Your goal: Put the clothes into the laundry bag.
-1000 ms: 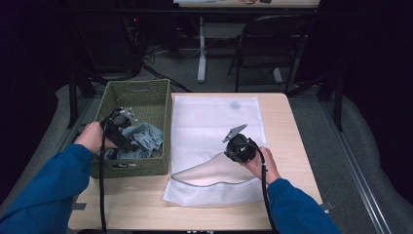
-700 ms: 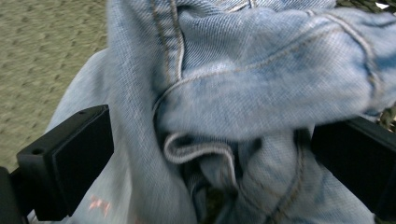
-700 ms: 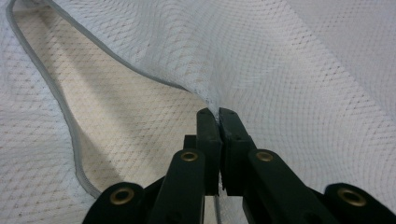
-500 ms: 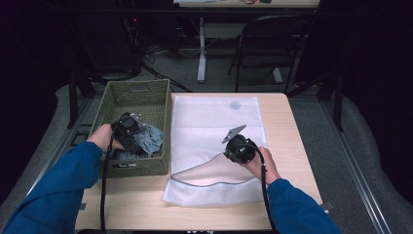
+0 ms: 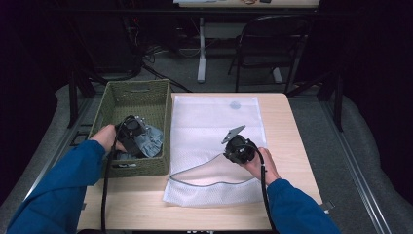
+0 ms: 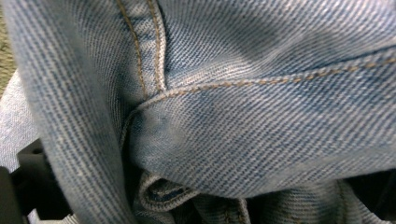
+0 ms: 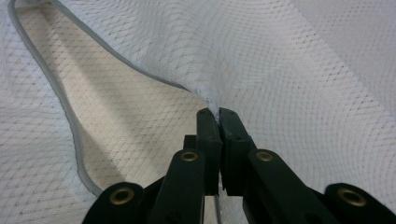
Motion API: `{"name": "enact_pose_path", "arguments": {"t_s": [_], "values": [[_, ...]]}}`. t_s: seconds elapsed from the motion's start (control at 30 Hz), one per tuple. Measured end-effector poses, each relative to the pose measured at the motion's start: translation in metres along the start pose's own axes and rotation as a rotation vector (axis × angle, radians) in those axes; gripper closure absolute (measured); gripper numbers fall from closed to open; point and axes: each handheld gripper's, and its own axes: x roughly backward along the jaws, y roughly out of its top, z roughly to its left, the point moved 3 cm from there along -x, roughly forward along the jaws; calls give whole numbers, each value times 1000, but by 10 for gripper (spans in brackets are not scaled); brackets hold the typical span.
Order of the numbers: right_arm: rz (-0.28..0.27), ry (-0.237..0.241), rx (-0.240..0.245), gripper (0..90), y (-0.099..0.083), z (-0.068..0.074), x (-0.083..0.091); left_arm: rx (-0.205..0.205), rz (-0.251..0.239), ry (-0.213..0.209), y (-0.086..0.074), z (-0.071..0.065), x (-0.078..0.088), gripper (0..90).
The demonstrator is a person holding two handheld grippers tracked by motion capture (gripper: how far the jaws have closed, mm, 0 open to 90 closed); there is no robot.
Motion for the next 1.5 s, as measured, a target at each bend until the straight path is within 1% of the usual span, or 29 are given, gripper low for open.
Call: {"name": "enact_pose_path", "arguments": {"t_s": [0.03,0.07,0.17,0.2,0.23,0.27,0.3,0.33,0.37,0.4,0.47,0.53,0.6,0.63,0.67,0.77,0.83,0.93,0.97,1.03,1.07,1.1,1.23,1.3,1.33,1.37,1.4,1.43,1.5], "values": [[-1,1,1,881,0,0,0,-5,-4,-2,0,0,-1,10],[0,1,1,881,0,0,0,-7,2,-14,-1,1,-1,20],[-2,0,1,881,0,0,0,-18,11,-23,-1,2,-2,66],[-2,0,1,881,0,0,0,-18,11,-23,-1,2,-2,98],[2,-1,3,881,0,0,0,-23,9,-34,-2,1,-4,141],[2,-1,2,881,0,0,0,-24,15,-31,-2,0,-5,162],[0,-1,4,881,0,0,0,-21,13,-42,-3,-1,-6,202],[1,-2,4,881,0,0,0,-30,16,-45,-3,-1,-6,256],[1,-3,5,881,0,0,0,-25,20,-41,-3,-2,-7,295],[0,-3,6,881,0,0,0,-30,22,-48,-4,-2,-6,344],[0,-5,6,881,0,0,0,-20,24,-46,-4,-3,-5,443],[0,-5,7,880,0,0,0,-32,30,-34,-4,-4,-2,527],[0,-6,7,881,0,0,1,-40,37,-23,-4,-5,0,564],[-1,-8,7,881,0,0,1,-39,36,-21,-4,-6,2,572],[-3,-6,5,881,0,0,1,-48,36,-13,-5,-7,4,577],[-6,-5,2,881,0,0,2,-58,46,20,-6,-7,15,583],[-7,-6,6,881,0,-1,2,-64,48,53,-7,-8,23,587],[-7,-6,5,880,0,-1,2,-67,56,76,-8,-7,35,592],[-7,-6,5,880,0,-1,2,-67,56,76,-8,-7,35,593],[-7,-7,6,881,1,-1,2,-72,63,104,-7,-7,44,595],[-7,-7,6,881,1,-1,2,-72,63,104,-7,-7,44,597],[-7,-5,5,880,0,-1,2,-79,76,115,-5,-8,49,598],[-7,-4,4,881,0,-1,2,-84,84,137,-2,-8,60,601],[-8,-5,6,881,0,-2,2,-84,76,147,-1,-7,66,601],[-7,-4,6,881,0,-2,2,-80,85,146,0,-7,68,601],[-7,-5,6,881,0,-2,2,-81,80,152,0,-7,71,601],[-8,-5,5,880,0,-2,2,-86,93,153,1,-6,74,601],[-8,-6,6,880,0,-2,3,-81,86,155,1,-7,75,601],[-11,-6,4,880,0,-2,3,-79,90,155,2,-7,78,601]]}}
